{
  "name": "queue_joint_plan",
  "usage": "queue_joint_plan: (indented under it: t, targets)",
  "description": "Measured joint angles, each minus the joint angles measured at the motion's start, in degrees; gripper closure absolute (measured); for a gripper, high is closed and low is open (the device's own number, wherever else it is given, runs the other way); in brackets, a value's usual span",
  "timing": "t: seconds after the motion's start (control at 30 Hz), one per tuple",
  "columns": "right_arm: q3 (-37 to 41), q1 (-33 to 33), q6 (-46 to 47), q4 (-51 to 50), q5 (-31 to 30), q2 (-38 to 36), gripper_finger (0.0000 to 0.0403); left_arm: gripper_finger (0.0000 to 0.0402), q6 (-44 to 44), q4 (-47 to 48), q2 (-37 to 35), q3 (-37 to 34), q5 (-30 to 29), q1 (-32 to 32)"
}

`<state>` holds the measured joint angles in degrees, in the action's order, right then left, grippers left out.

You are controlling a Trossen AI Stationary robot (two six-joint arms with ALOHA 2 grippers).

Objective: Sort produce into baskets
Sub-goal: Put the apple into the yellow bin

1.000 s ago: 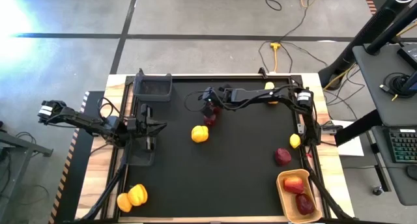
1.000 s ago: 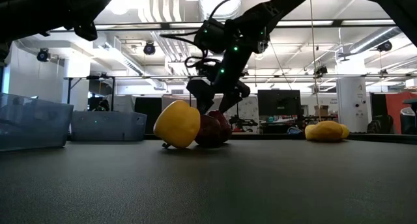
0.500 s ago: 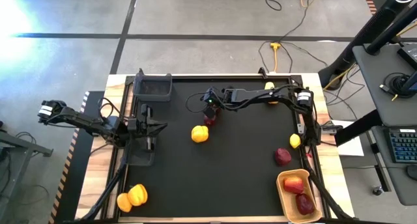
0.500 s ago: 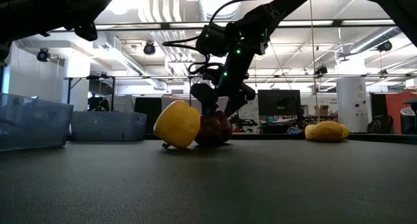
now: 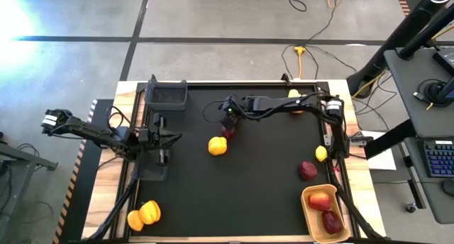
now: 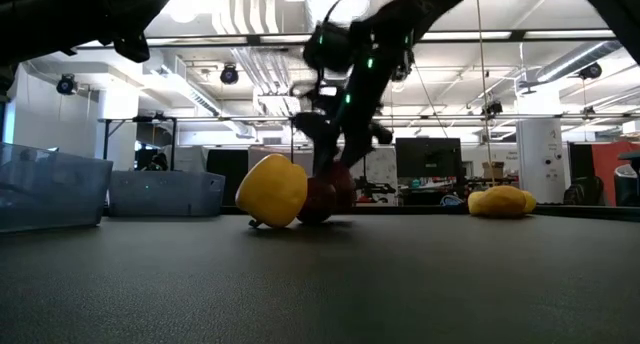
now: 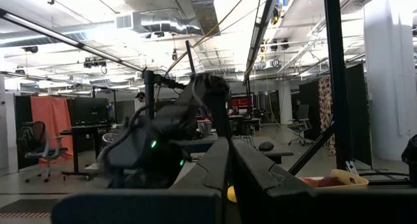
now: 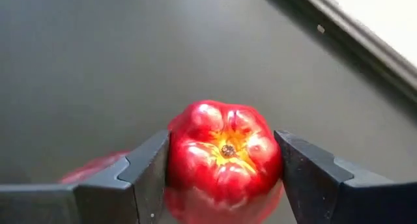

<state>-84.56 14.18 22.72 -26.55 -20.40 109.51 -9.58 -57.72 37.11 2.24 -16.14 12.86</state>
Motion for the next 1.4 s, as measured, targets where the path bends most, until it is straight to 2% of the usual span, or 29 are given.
queue_joint_plan:
  t: [0.2,0.33,0.5,0.67,0.83,0.97,1.13,1.4]
  targets:
    - [-4.29,-5.83,2.00,-14.82,-0.77,-9.15,0.0164,0.0401,0.00,-0.09,0.11,0.00,0.00,-0.02]
    - [-5.13,-14.52,10.54,-27.98,0.27,-16.15,0.0167,0.0401,-0.31,-0.12,0.14,0.00,0.00,0.00]
    - [-5.15,-28.82,35.81,-41.96,4.50,-24.07,0.0161,0.0401,-0.42,0.05,0.87,0.00,0.00,-0.02]
    - [-4.19,-44.91,68.15,-52.32,13.02,-27.16,0.0165,0.0401,-0.42,-0.54,1.47,0.00,-0.02,-0.13]
    - [-2.35,-58.77,93.10,-54.87,24.48,-26.00,0.0160,0.0402,-0.35,-0.81,1.74,0.00,-0.02,-0.13]
    - [-0.99,-66.33,107.12,-53.78,32.74,-23.31,0.0160,0.0401,0.07,-1.86,1.86,0.00,-0.02,-0.13]
    - [0.76,-68.63,109.06,-50.12,35.88,-19.47,0.0161,0.0401,0.61,-2.71,2.59,0.00,-0.04,-0.13]
    - [1.91,-68.30,103.07,-50.46,34.81,-14.44,0.0146,0.0401,1.07,-3.73,3.31,0.00,-0.03,-0.13]
